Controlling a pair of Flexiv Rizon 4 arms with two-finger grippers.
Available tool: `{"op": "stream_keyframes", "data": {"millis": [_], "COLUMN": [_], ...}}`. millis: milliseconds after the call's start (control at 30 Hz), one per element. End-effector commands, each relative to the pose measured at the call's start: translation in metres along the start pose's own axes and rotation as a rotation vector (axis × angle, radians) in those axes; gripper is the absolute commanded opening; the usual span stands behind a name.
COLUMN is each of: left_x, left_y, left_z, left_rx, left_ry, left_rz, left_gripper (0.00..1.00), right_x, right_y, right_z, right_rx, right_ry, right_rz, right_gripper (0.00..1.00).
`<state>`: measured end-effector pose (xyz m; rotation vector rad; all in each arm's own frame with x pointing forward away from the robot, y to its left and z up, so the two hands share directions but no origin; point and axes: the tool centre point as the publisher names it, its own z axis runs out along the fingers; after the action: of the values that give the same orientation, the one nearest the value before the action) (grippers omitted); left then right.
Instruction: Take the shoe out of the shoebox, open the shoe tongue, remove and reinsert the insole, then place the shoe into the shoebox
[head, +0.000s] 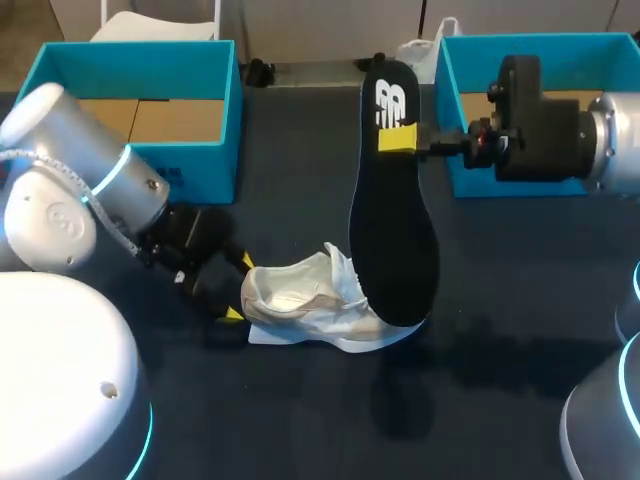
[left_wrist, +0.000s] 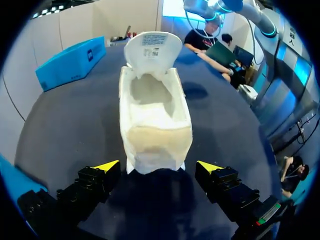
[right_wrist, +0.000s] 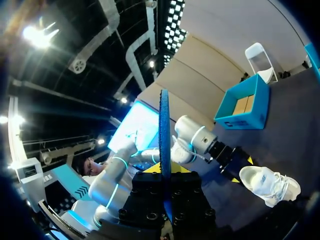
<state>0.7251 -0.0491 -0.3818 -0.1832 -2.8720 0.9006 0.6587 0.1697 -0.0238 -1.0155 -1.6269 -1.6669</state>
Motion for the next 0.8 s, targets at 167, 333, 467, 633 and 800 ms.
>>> {"op": "stream_keyframes", "data": {"millis": [167,333,467,633,800], "left_x": [-0.004,-0.004,-0.004,-0.002,0.003], "left_y": [-0.006,-0.006,-0.006,-0.014,-0.021], "left_z": [-0.02,-0.02,-0.02,-0.024,-0.027], "left_rx": [-0.175,-0.175,-0.175,-0.234,-0.346], "left_ry": [0.056,0.056,0.056,0.029,0.028], "left_rz": [-0.017,-0.017,-0.017,0.004,0.03], "left_gripper": [1.0,1.0,1.0,1.0,1.0], "right_x": [0.0,0.0,0.0,0.0,0.0], "right_y": [-0.001,-0.001,-0.001,-0.001,-0.001], "right_z": [0.001,0.001,0.001,0.001,0.001], "right_rx": [0.0,0.0,0.0,0.0,0.0], "right_ry": [-0.003,-0.003,-0.003,-0.003,-0.003], "right_rz": [0.001,0.001,0.001,0.001,0.001], "right_gripper": [0.0,0.0,0.0,0.0,0.0]}}
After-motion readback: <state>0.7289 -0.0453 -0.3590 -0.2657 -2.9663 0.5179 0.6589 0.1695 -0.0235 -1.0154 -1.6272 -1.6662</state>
